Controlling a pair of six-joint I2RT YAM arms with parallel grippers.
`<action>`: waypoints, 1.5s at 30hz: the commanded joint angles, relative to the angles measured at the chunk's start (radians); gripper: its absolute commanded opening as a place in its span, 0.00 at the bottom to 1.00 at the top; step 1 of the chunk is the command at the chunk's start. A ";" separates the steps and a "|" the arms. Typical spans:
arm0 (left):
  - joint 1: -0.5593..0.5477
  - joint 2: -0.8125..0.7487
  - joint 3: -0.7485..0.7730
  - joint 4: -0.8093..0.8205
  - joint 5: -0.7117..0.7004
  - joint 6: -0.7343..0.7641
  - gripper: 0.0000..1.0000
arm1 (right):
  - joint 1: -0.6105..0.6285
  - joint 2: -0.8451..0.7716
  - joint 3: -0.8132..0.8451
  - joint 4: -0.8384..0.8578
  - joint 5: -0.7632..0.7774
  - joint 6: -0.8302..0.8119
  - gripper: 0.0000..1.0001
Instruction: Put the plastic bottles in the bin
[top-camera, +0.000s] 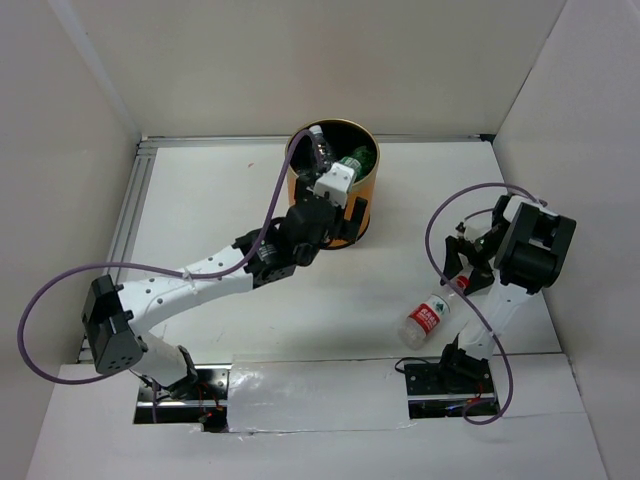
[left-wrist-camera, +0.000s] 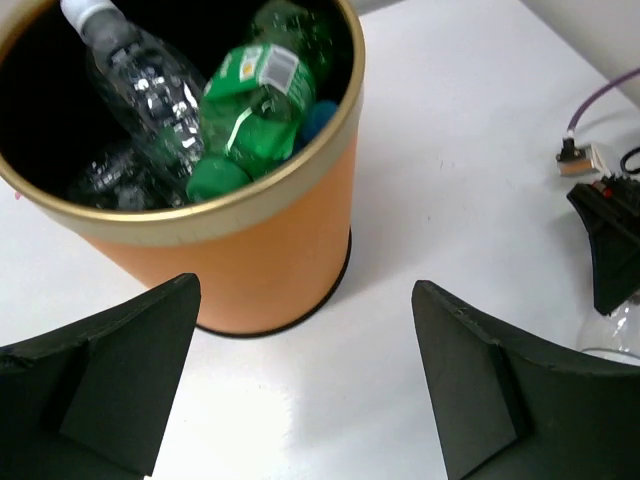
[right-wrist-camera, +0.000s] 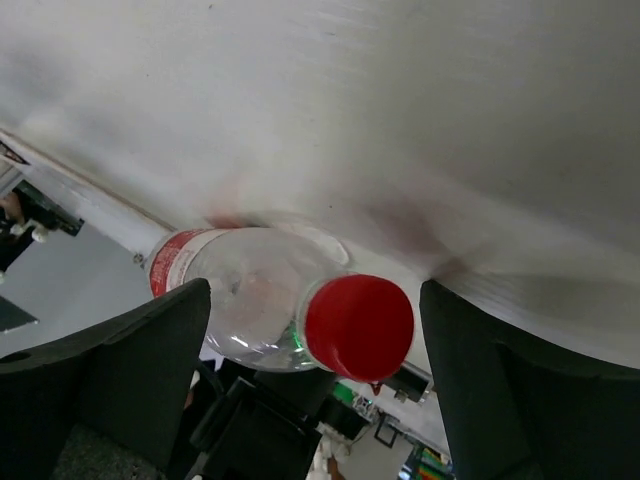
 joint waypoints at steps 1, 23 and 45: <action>-0.029 -0.053 -0.036 0.029 -0.057 -0.041 1.00 | 0.039 0.028 0.017 -0.040 -0.007 -0.005 0.92; -0.144 -0.172 -0.243 -0.291 -0.102 -0.443 1.00 | 0.091 0.131 0.624 -0.049 -0.381 -0.142 0.00; -0.144 -0.258 -0.423 -0.419 -0.037 -0.739 1.00 | 0.473 -0.100 1.176 1.136 -0.529 0.535 0.00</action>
